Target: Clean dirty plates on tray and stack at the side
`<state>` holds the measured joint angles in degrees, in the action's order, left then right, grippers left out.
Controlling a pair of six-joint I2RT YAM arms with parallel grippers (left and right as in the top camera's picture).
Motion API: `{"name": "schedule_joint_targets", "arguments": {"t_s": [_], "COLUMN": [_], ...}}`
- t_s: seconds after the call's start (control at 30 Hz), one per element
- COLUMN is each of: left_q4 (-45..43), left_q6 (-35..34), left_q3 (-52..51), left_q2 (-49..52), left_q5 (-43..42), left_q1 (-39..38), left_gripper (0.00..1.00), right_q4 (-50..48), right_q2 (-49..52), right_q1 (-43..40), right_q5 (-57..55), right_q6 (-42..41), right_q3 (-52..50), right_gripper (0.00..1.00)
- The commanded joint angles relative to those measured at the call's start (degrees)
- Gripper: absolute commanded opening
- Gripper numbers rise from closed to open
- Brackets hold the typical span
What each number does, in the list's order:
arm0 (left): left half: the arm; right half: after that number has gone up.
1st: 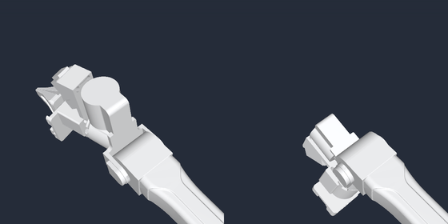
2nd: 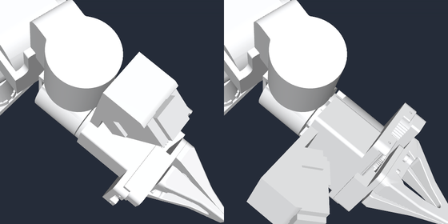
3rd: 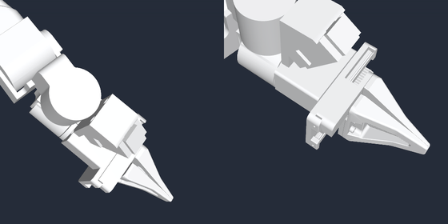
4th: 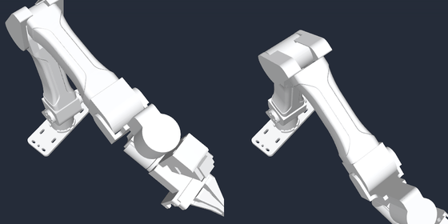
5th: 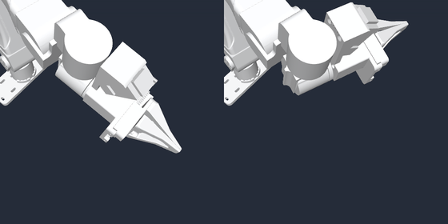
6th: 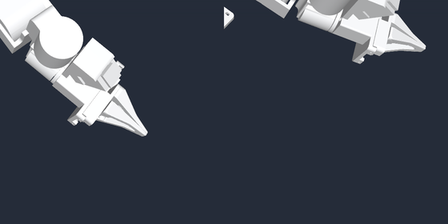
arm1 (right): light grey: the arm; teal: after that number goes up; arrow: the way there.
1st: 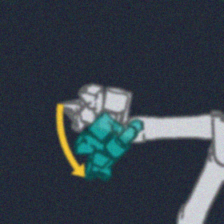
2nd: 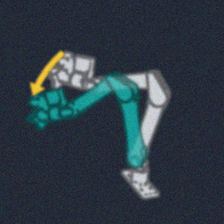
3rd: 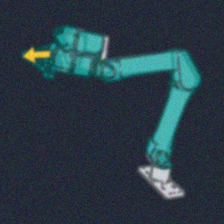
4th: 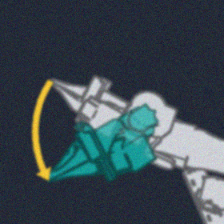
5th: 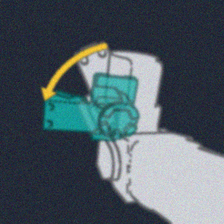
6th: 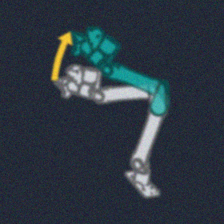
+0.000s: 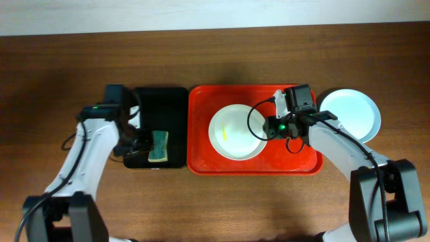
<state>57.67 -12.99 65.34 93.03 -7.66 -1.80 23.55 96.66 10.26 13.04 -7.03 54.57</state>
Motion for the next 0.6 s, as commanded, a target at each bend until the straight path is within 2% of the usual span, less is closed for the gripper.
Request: {"name": "schedule_joint_targets", "arguments": {"t_s": [0.0, 0.2, 0.27, 0.4, 0.57], "left_q4": [-2.8, -6.7, -6.7, -7.4, -8.6], "left_q6": [1.2, 1.2, 2.3, 5.4, 5.4], "left_q3": [-0.5, -0.5, -0.5, -0.5, -0.5], "left_q2": [3.4, 6.7, 7.2, 7.7, 7.7], "left_q5": [1.7, 11.5, 12.0, 12.0, 11.5], "left_q1": [-3.7, -7.7, -7.8, -7.8, -7.8], "left_gripper": [0.43, 0.46, 0.42, 0.42, 0.35], "right_q4": [0.0, 0.0, 0.0, 0.0, 0.0], "right_q2": [0.3, 0.3, 0.3, 0.3, 0.3], "right_q1": [0.3, 0.3, 0.3, 0.3, 0.3], "right_q5": [0.3, 0.3, 0.3, 0.3, 0.3], "right_q6": [0.3, 0.3, 0.3, 0.3, 0.3], "right_q3": [-0.5, -0.5, -0.5, -0.5, -0.5], "right_gripper": [0.38, 0.38, 0.38, 0.38, 0.38]}}
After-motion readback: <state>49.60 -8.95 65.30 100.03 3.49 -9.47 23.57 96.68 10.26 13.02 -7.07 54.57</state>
